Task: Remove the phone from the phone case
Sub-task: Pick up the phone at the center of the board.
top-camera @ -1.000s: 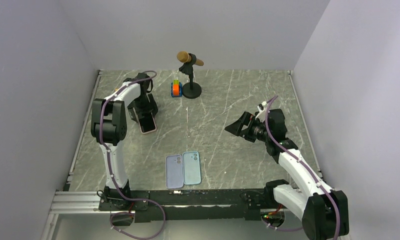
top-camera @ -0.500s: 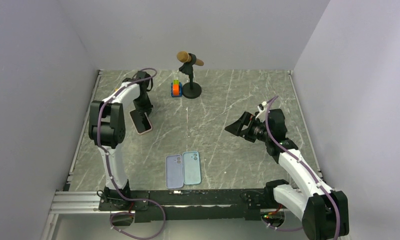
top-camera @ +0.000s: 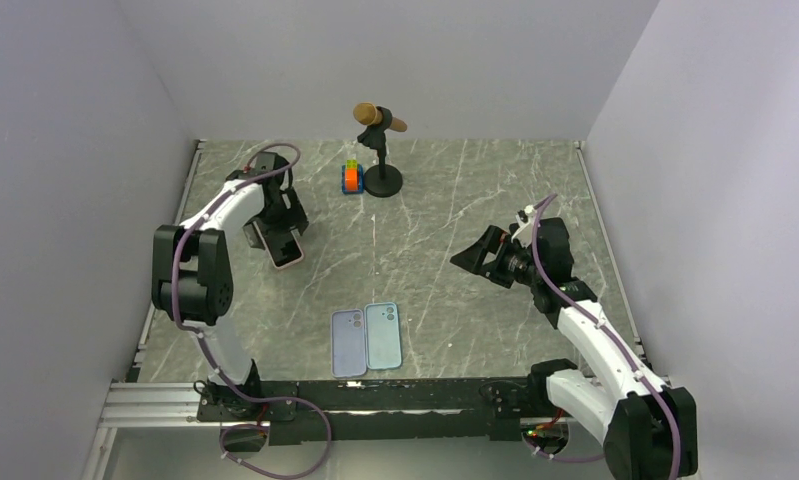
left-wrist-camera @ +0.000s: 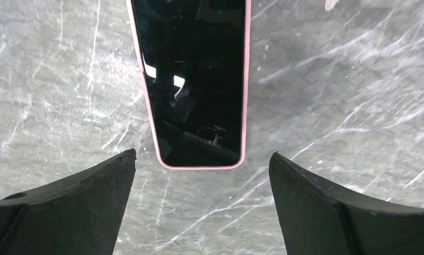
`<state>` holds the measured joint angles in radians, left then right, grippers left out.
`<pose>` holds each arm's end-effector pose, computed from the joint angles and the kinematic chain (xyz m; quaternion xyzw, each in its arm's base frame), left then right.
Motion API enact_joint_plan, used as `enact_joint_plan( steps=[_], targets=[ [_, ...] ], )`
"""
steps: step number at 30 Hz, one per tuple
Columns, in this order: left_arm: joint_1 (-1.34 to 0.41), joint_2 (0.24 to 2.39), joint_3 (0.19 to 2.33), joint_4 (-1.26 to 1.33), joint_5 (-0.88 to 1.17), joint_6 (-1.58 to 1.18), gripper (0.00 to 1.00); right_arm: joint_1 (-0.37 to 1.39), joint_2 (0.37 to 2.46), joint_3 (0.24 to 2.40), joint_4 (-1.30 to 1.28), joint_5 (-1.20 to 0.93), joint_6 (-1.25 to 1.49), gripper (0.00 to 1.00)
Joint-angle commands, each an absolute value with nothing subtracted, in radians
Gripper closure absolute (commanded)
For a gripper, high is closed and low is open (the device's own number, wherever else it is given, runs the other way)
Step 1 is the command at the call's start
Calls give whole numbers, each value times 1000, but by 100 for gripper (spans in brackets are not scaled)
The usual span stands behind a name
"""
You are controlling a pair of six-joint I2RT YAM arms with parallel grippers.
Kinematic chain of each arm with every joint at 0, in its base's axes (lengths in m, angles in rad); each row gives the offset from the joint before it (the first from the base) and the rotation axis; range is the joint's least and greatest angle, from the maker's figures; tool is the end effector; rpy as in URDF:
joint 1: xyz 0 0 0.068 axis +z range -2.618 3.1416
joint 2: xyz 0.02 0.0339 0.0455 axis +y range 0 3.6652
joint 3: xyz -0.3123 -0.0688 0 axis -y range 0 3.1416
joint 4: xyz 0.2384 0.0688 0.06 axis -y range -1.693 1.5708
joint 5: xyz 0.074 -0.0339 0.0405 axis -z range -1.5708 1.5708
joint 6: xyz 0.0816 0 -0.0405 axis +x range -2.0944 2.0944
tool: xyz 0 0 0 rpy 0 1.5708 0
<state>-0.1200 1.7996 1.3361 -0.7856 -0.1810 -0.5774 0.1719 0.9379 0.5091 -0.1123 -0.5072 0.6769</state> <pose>0.3787 -0.0309 0.2184 -0.2370 0.9542 0.0293 0.1804 0.1919 0.0735 0.2459 0.0909 0.8467 0.3953 0.3444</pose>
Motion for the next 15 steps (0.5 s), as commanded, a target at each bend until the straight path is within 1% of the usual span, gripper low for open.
enact_joint_plan(
  steps=[1,4,11,15],
  targets=[
    [-98,1856,1408,-805,-161,-571,1,175,910,528,-92,-507,676,0],
    [-82,1900,1423,-811,-152,-568,0,175,900,528,-92,-508,676,0],
    [-32,1900,1344,-710,-69,-555,1,175,871,519,-86,-501,669,0],
    [-33,1936,1363,-733,-83,-558,1,174,884,512,-70,-506,675,0]
  ],
)
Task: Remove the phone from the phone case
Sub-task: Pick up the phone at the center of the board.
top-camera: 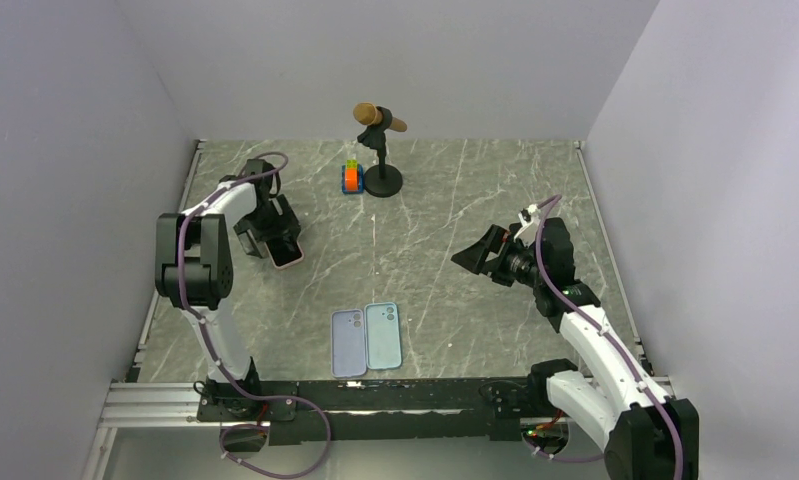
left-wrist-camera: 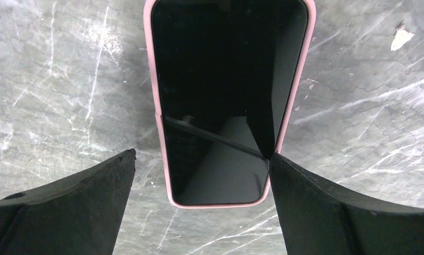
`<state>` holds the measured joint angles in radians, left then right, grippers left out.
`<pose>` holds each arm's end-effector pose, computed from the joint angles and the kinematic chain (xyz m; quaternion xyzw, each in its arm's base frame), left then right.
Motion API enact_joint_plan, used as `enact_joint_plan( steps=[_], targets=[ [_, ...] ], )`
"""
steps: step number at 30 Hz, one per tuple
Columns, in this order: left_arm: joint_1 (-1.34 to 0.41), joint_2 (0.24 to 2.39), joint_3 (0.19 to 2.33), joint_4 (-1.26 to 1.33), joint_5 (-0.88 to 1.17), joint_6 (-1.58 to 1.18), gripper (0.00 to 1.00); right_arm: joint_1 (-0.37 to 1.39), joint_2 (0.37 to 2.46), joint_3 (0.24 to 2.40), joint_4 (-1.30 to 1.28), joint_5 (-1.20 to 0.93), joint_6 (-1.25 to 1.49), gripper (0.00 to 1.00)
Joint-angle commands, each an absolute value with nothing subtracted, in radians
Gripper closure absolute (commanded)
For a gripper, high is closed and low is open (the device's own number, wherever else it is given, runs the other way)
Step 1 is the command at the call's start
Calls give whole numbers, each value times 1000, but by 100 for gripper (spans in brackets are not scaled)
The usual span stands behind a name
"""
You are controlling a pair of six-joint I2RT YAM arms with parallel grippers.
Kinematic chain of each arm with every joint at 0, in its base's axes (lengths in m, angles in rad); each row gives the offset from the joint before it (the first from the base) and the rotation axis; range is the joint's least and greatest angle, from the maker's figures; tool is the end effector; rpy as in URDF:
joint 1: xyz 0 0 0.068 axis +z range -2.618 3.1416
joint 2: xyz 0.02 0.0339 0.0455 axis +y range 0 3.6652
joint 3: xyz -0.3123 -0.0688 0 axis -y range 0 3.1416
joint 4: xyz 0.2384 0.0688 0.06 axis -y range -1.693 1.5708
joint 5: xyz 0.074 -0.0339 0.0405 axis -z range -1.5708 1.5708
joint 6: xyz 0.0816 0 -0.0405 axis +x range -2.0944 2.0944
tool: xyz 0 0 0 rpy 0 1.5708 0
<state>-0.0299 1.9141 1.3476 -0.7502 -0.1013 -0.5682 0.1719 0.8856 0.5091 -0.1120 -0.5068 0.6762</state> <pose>0.3976 -0.0036 0.1801 -0.2696 0.9533 0.0107 0.1357 0.1848 0.0723 0.2552 0.0820 0.8357 0.4010 0.3661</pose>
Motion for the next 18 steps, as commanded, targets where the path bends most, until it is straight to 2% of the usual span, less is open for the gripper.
enact_joint_plan(
  steps=[1,9,18],
  targets=[
    [-33,1941,1369,-737,-82,-558,1,175,887,510,-67,-506,676,0],
    [-21,1997,1416,-736,-17,-561,10,173,893,504,-52,-505,682,0],
    [-15,1992,1400,-696,-9,-558,5,174,900,499,-52,-501,684,0]
  ],
)
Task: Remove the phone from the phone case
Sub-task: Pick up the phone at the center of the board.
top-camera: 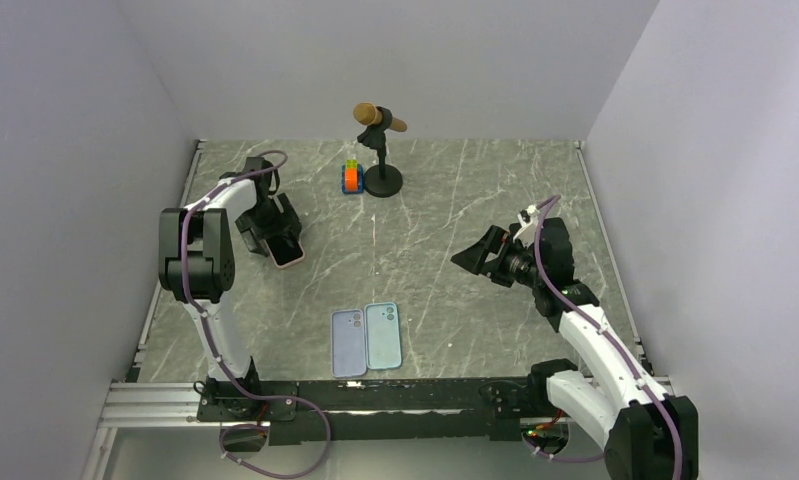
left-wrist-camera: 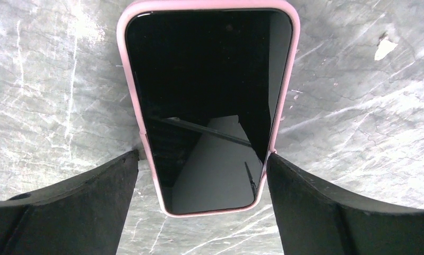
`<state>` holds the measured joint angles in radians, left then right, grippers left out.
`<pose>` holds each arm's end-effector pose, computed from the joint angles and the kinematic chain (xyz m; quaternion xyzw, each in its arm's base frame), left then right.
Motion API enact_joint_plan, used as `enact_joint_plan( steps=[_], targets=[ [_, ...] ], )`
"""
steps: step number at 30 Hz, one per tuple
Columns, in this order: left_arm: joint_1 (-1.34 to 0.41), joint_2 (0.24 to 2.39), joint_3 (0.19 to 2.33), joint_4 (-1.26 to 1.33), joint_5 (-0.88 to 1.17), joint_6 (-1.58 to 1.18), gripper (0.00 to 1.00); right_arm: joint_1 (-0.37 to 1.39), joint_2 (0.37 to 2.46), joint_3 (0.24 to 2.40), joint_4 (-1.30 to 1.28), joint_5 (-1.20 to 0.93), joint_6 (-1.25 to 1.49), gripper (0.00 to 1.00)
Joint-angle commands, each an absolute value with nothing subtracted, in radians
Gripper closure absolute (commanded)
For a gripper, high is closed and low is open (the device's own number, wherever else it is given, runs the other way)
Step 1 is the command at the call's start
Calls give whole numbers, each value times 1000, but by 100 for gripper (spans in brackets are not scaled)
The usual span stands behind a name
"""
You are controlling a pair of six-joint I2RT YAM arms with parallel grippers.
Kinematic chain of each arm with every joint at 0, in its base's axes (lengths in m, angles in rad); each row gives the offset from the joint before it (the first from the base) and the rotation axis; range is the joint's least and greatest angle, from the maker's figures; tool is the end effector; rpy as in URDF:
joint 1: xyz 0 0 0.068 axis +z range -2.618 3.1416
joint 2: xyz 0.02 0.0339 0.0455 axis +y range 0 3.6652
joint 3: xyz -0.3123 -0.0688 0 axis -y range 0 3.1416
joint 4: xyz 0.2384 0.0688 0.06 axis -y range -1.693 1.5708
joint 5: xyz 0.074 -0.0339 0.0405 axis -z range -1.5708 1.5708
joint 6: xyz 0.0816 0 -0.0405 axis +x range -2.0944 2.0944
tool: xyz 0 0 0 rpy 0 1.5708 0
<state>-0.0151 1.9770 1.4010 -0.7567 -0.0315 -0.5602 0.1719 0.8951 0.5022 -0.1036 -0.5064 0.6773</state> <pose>0.4127 -0.0037 0.1697 -0.2691 0.9556 -0.0187 0.1183 0.1860 0.0725 0.2521 0.0839 0.8374 0.4002 0.3627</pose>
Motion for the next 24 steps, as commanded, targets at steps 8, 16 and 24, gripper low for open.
enact_joint_plan(
  steps=[8,16,24],
  targets=[
    [-14,1907,1332,-622,3,-579,1,175,913,503,-43,-507,688,0],
    [-15,2006,1445,-740,-24,-587,1,175,913,496,-30,-511,696,0],
    [-15,2047,1473,-783,-36,-619,6,174,894,501,-50,-499,686,0]
  ],
)
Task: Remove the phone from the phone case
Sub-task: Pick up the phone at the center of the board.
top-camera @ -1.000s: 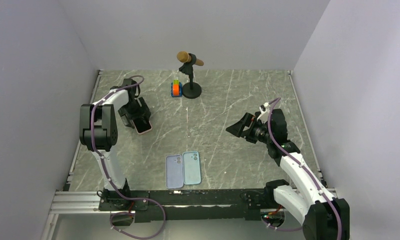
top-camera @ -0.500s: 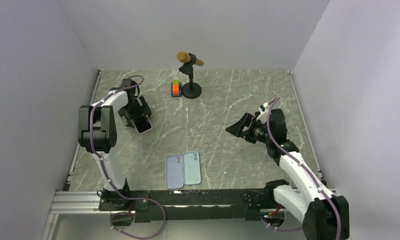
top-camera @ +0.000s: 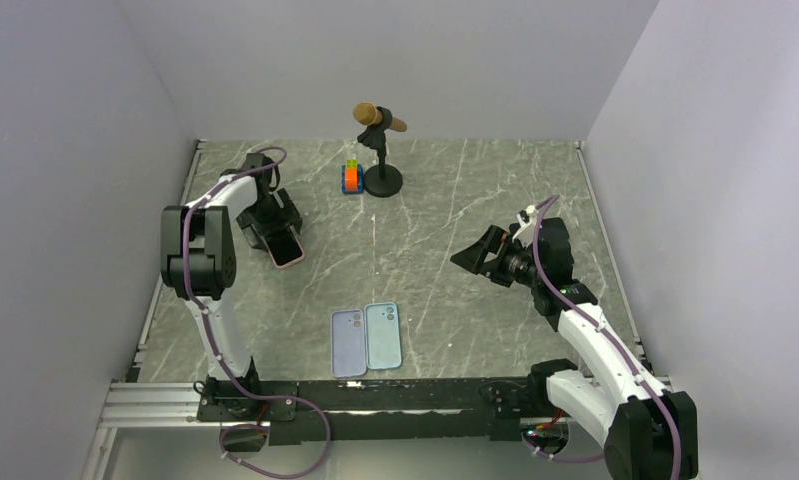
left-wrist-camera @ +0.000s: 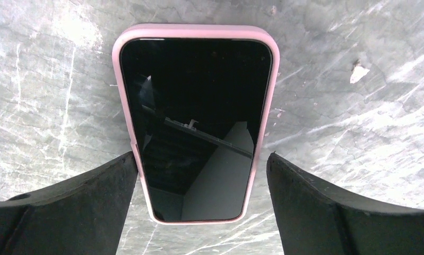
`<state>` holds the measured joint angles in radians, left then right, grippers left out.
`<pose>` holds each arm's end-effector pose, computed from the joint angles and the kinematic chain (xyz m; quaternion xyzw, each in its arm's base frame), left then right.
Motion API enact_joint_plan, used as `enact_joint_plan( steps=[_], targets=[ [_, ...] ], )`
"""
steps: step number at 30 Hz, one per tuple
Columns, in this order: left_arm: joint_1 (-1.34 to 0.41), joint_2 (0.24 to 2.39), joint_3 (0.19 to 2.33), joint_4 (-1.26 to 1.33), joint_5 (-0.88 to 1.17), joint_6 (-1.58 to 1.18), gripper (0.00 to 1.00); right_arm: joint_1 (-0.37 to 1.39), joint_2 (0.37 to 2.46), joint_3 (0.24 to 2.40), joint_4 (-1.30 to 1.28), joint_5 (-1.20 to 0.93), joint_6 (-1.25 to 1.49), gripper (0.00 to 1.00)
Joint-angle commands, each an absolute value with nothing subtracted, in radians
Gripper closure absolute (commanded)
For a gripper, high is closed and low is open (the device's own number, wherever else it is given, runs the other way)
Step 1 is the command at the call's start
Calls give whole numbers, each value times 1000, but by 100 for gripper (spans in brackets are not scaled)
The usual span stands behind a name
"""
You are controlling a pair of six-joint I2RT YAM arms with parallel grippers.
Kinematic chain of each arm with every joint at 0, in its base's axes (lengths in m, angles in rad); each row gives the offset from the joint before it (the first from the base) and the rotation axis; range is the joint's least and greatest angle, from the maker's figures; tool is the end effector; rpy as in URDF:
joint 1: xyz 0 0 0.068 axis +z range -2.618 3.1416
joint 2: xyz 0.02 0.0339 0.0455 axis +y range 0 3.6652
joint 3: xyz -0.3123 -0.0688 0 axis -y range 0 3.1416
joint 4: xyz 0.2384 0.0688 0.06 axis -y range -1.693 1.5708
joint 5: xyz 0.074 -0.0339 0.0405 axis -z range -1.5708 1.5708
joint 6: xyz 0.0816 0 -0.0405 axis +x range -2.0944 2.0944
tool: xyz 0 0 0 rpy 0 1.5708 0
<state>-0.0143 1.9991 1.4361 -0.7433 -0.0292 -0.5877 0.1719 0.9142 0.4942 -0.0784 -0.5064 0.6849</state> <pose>0.4240 -0.0037 0.1709 -0.2821 0.9502 -0.0253 0.1302 0.1895 0.0731 0.2490 0.0873 0.8375 0.4013 0.3604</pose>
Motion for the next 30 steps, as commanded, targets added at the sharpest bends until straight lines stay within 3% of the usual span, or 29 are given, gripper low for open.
enact_joint_plan(
  steps=[1,15,22,26,30],
  targets=[
    [-14,2056,1488,-804,-44,-625,9,175,894,500,-49,-497,687,0],
    [-20,2100,1538,-876,-77,-647,24,175,890,497,-46,-490,696,0],
    [-20,1982,1441,-793,-134,-632,41,175,888,503,-67,-481,684,0],
    [-20,1903,1402,-775,-138,-633,58,174,892,499,-59,-481,686,0],
    [-22,1823,1372,-775,-133,-627,62,174,896,504,-57,-480,688,0]
  ],
)
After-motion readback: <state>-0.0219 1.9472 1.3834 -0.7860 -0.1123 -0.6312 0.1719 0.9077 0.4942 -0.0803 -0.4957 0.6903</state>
